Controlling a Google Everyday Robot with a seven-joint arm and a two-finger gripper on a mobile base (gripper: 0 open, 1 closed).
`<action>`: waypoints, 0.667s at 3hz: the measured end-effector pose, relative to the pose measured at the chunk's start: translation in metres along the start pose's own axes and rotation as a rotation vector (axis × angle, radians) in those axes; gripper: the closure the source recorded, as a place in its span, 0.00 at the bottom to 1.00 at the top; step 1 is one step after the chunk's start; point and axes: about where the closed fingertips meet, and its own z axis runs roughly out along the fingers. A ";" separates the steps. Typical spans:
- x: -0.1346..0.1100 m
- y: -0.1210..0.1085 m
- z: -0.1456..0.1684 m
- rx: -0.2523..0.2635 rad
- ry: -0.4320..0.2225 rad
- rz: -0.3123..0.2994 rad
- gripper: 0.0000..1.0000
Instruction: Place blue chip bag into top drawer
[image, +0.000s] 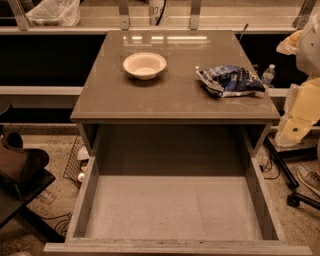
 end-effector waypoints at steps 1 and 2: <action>0.000 0.000 0.000 0.002 -0.001 0.000 0.00; -0.021 -0.026 0.031 0.016 -0.037 -0.049 0.00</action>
Offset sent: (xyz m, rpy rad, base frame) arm 0.1257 0.0538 -0.0575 0.0440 -0.0865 0.1684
